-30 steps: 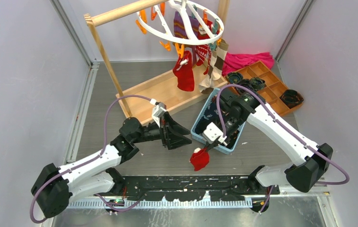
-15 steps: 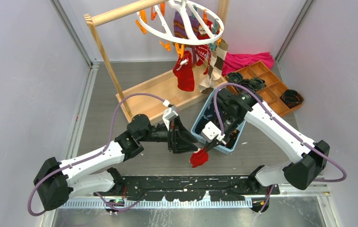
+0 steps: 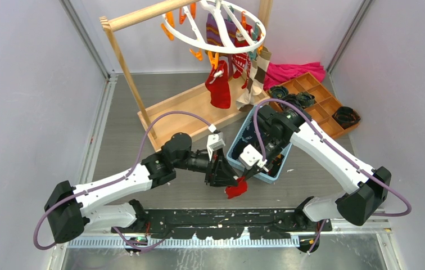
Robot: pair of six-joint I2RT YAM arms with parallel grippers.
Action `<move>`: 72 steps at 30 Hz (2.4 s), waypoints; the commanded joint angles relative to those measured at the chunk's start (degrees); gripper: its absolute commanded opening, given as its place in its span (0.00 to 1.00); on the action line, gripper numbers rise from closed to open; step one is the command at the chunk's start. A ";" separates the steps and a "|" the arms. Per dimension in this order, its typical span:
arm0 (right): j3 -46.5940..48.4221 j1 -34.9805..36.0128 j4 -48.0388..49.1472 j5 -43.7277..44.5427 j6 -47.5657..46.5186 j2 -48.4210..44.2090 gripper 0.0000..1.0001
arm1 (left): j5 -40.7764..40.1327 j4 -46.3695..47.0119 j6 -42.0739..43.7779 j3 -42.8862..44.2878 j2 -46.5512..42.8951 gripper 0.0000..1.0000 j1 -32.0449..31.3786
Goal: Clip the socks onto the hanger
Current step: Adjust the sock.
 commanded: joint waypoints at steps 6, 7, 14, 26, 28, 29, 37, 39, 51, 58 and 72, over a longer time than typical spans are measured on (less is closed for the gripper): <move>2.12 0.28 -1.80 -1.61 -1.42 0.18 0.01 | 1.41 -5.91 4.74 4.26 1.10 0.09 -1.56; 2.12 0.33 -1.80 -1.61 -1.37 0.18 0.01 | 1.14 -6.28 4.83 4.48 1.28 0.03 -1.56; 2.18 0.28 -1.25 -2.05 -0.53 0.22 0.10 | -2.91 -6.78 4.42 4.21 -0.39 0.00 -1.56; 6.31 -1.06 25.24 11.25 52.45 -3.30 0.69 | -48.65 -12.64 -18.97 -10.71 -22.02 0.00 -1.56; 5.25 -1.08 26.57 8.98 53.84 -3.22 0.68 | -57.94 -17.06 -25.88 -10.46 -23.50 0.00 -1.64; 4.50 -1.06 28.04 7.61 55.11 -2.93 0.68 | -61.51 -18.95 -29.41 -9.94 -23.79 0.00 -1.64; 0.50 0.81 44.45 10.74 72.40 -0.89 0.65 | -76.58 -28.83 -45.77 -0.53 -16.47 0.00 -1.73; -0.24 0.89 48.22 12.61 76.30 -0.70 0.65 | -78.02 -30.35 -49.38 1.29 -14.17 0.00 -1.86; -1.71 1.64 53.98 19.66 82.79 0.14 0.64 | -81.01 -30.87 -58.23 6.85 -8.23 0.00 -2.79; -0.28 3.85 54.20 23.32 83.06 1.86 0.64 | -79.88 -30.72 -61.73 7.38 -6.78 0.00 -2.79; 0.92 7.28 57.10 29.66 87.66 4.74 0.63 | -80.82 -29.91 -63.67 7.90 -6.10 0.00 -2.79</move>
